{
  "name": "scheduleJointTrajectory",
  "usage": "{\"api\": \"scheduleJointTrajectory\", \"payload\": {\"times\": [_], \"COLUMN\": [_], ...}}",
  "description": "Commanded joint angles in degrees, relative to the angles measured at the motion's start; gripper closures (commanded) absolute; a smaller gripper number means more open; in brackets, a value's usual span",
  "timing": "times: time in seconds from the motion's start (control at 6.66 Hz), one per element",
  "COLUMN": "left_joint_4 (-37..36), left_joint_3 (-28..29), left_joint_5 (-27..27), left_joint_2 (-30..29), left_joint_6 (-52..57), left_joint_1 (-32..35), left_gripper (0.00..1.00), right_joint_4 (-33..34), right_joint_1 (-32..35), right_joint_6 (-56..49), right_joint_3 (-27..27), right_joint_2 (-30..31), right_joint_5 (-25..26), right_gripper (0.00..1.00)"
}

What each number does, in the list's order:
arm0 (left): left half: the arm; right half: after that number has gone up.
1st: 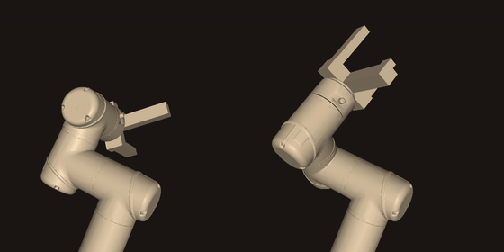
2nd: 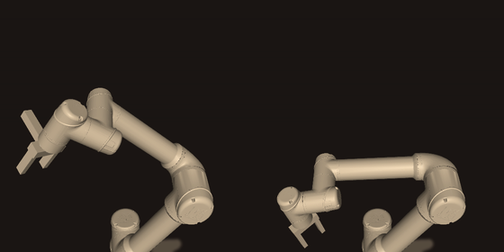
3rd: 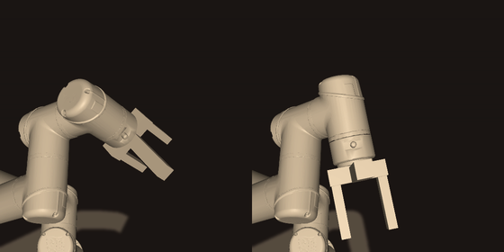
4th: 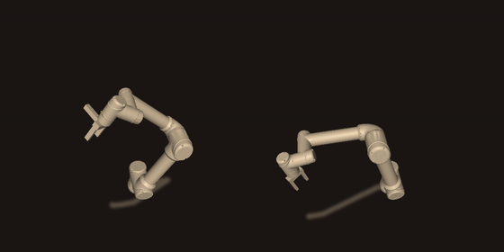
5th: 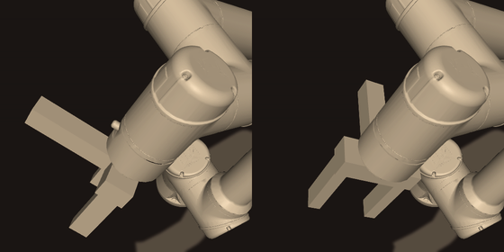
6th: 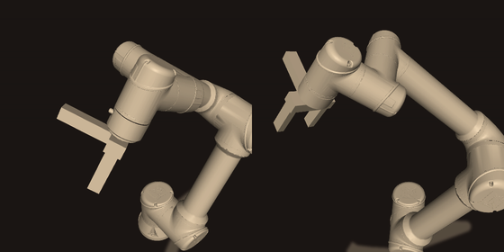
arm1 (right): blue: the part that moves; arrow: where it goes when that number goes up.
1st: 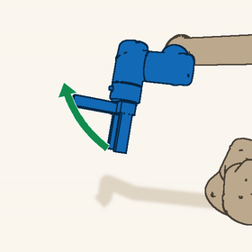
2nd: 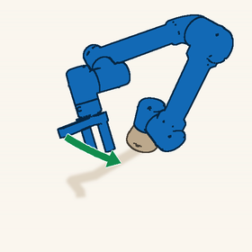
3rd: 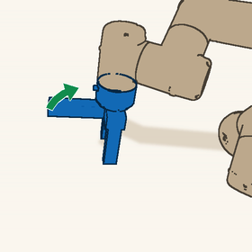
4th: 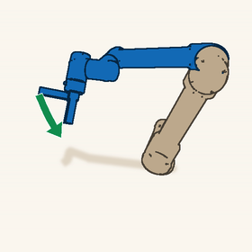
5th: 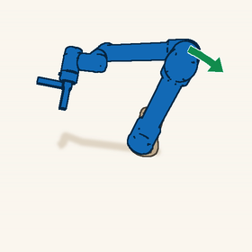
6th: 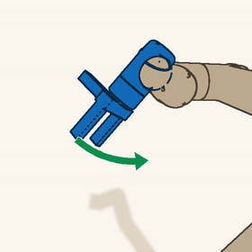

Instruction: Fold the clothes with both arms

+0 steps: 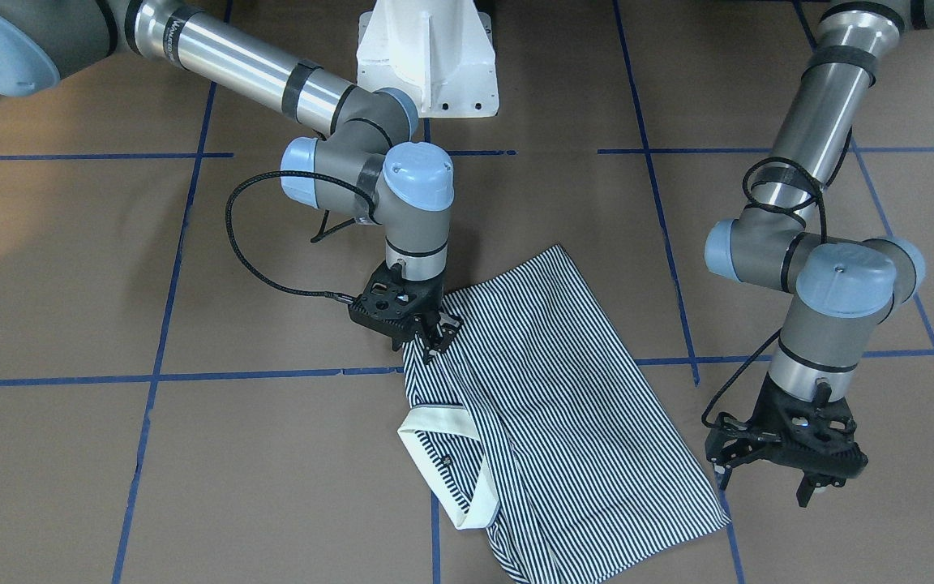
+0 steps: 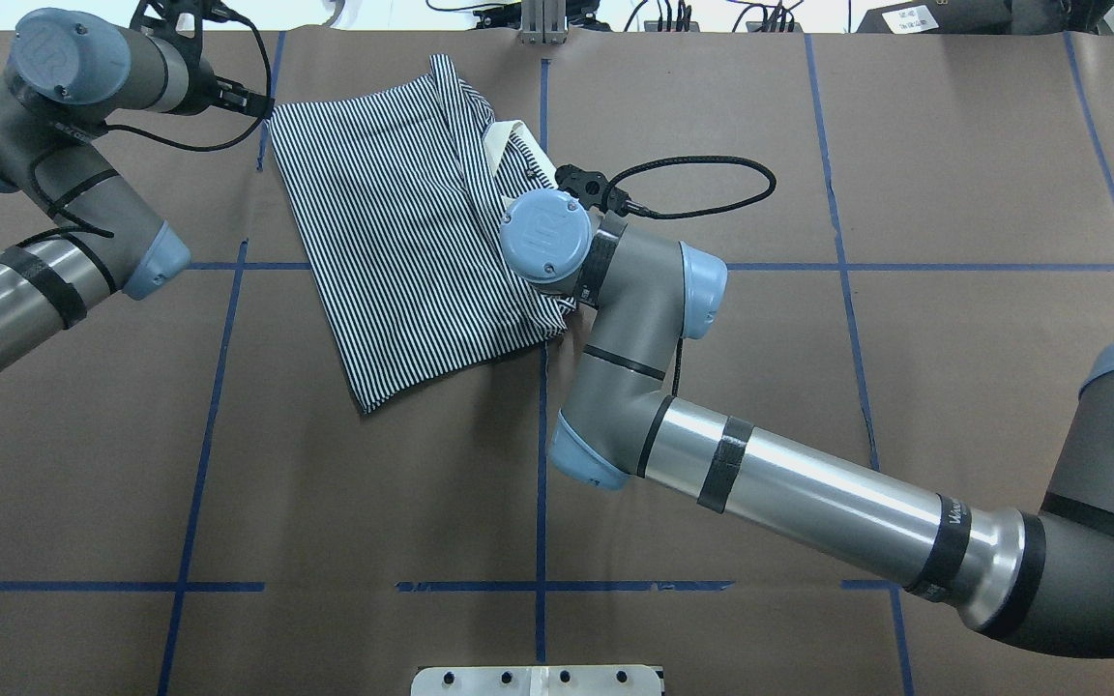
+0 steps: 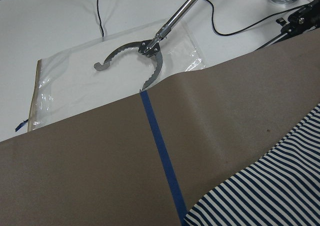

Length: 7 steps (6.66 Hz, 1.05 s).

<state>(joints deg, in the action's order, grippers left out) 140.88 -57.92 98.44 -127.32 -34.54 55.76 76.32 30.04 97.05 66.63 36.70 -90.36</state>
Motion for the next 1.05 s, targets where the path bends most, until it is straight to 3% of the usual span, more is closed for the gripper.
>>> {"api": "scheduleJointTrajectory", "payload": {"times": [0.0, 0.15, 0.45, 0.75, 0.9], "left_joint_4": [0.01, 0.01, 0.79, 0.89, 0.89], "left_joint_3": [0.0, 0.0, 0.0, -1.74, -2.98], "left_joint_5": [0.0, 0.0, 0.0, 0.0, 0.0], "left_joint_2": [0.06, 0.06, 0.4, 1.19, 1.63], "left_joint_6": [0.0, 0.0, -0.09, -1.48, -2.1], "left_joint_1": [-0.13, -0.13, -0.21, -0.65, -1.61], "left_gripper": [0.0, 0.0, 0.0, 0.0, 0.0], "right_joint_4": [0.14, 0.14, 4.33, 8.31, 9.88], "right_joint_1": [0.02, 0.02, 0.02, -0.24, -3.38], "right_joint_6": [-0.2, -1.59, -2.56, -2.4, -1.96], "right_joint_3": [0.0, 0.0, 1.91, 15.03, 26.08], "right_joint_2": [0.04, 0.12, -0.31, 7.45, 15.6], "right_joint_5": [-0.08, -0.26, -0.95, -0.44, 2.18], "right_gripper": [0.88, 1.0, 1.0, 1.0, 1.0]}}
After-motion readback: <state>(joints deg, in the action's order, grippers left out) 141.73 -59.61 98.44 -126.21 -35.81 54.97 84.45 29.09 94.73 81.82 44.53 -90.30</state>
